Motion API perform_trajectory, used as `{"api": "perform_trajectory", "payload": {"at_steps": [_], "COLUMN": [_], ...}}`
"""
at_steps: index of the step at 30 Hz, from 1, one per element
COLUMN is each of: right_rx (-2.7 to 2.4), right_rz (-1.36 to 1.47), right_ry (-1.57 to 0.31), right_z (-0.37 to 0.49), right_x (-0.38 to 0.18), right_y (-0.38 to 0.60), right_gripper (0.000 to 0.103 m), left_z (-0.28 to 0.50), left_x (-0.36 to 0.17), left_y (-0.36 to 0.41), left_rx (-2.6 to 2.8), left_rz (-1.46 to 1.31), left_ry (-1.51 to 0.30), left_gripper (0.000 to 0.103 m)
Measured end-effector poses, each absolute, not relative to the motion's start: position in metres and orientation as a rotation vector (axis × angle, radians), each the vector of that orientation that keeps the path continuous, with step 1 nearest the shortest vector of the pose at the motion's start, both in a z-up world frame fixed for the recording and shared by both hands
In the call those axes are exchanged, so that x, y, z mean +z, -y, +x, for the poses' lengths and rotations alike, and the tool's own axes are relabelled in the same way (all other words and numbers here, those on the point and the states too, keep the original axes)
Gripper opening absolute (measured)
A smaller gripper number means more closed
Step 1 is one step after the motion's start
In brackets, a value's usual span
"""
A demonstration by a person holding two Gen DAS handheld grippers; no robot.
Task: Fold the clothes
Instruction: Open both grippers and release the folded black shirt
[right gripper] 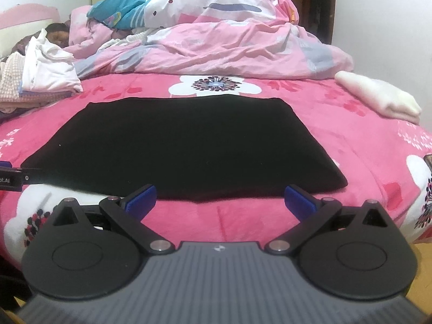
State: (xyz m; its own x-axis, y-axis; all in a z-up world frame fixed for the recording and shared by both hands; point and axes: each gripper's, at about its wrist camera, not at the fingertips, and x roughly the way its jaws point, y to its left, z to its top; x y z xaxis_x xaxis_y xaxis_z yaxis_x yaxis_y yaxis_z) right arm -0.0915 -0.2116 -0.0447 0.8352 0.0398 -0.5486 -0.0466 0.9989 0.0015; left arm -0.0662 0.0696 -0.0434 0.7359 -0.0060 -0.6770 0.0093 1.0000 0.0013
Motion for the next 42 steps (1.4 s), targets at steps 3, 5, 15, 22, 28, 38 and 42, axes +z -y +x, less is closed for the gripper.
{"api": "perform_trajectory", "payload": {"at_steps": [3,5,15,22,28,38,42], "right_rx": [0.055,0.066,0.112,0.112,0.115,0.108,0.103], "right_rz": [-0.019,-0.034,-0.081,-0.087,-0.051,0.038,0.046], "right_ry": [-0.577,-0.574,-0.576,-0.527,-0.517,-0.51,-0.517], "right_z": [-0.091,-0.09,-0.086,-0.073,-0.059,-0.034,-0.022], "right_x": [-0.044,-0.043,-0.035,-0.019,-0.018,-0.031,-0.041], "right_y": [0.21,0.209,0.207,0.209,0.218,0.233,0.233], "right_gripper": [0.102,0.102,0.102,0.102,0.102,0.102,0.101], "left_z": [-0.066,-0.067,-0.056,-0.037,-0.021,0.006,0.011], "left_x": [-0.041,-0.039,-0.032,-0.029,-0.024,-0.033,-0.042], "left_y": [-0.07,-0.071,-0.059,-0.053,-0.045,-0.024,-0.019], "left_rx": [-0.021,-0.029,-0.042,-0.077,-0.057,-0.058,-0.045], "left_rz": [0.005,-0.013,-0.038,-0.088,-0.052,-0.032,-0.02], "left_ry": [-0.745,-0.74,-0.736,-0.745,-0.717,-0.777,-0.804], "left_gripper": [0.103,0.103,0.103,0.103,0.103,0.103,0.103]}}
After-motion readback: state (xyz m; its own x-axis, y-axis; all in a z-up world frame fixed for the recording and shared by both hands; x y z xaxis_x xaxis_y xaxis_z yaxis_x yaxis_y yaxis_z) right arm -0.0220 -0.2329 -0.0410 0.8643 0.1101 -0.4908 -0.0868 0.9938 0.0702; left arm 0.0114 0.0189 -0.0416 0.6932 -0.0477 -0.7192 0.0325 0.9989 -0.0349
